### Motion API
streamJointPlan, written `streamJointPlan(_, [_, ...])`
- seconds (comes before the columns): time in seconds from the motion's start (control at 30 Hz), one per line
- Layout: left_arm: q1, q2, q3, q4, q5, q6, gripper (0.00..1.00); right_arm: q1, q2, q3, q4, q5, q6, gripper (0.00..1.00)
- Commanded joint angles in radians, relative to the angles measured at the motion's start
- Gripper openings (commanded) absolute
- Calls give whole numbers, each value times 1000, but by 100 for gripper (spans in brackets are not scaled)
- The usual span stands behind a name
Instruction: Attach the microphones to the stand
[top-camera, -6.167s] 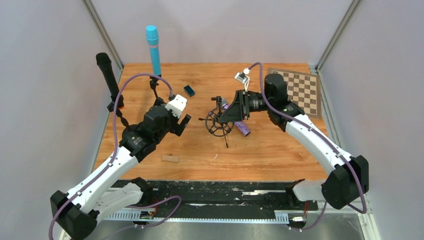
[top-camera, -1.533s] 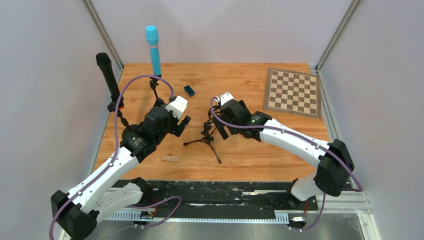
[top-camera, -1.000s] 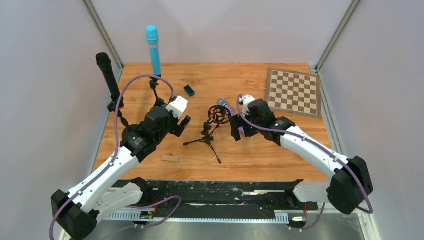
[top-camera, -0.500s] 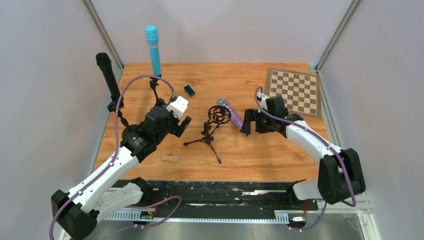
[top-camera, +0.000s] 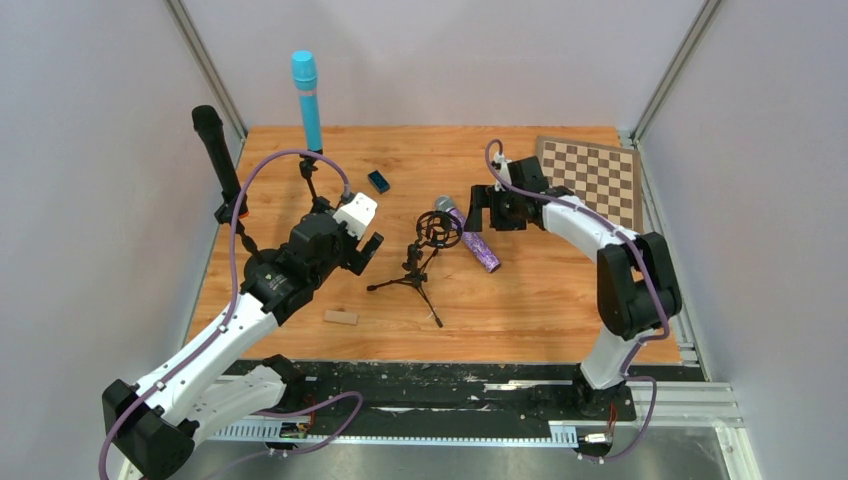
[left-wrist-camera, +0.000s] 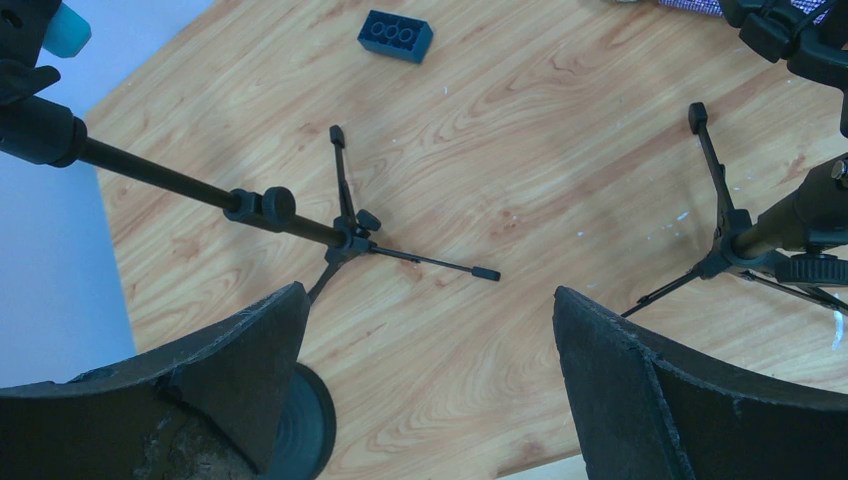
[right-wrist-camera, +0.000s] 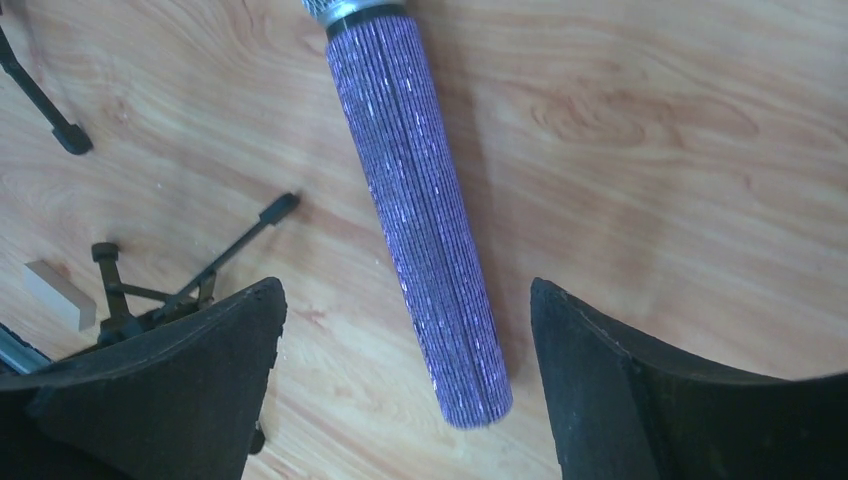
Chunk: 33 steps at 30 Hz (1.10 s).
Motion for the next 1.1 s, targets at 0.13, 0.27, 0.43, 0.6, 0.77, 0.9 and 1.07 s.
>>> streamJointPlan(0.13, [-6,2,6,24,19,13,100,-3,160,171,15,-108,-18,77])
streamJointPlan(0.27, [-6,1,6,22,20,13,100,3,211,199,13,-151,-18,72])
streamJointPlan(0.43, [-7,0,6,22,21,12,100,28,256,226,11,-131,-24,68])
streamJointPlan(0.6, [-5,2,7,23,23,13,100,58,285,257,-3,-28,-36,61])
streamJointPlan(0.77, [-5,1,7,22,23,13,100,90,319,285,-33,118,-62,57])
streamJointPlan(0.9, [-6,4,6,22,24,12,100,117,345,301,-62,231,-76,54])
streamJointPlan(1.07, [-6,5,6,23,20,13,100,118,359,295,-75,294,-71,46])
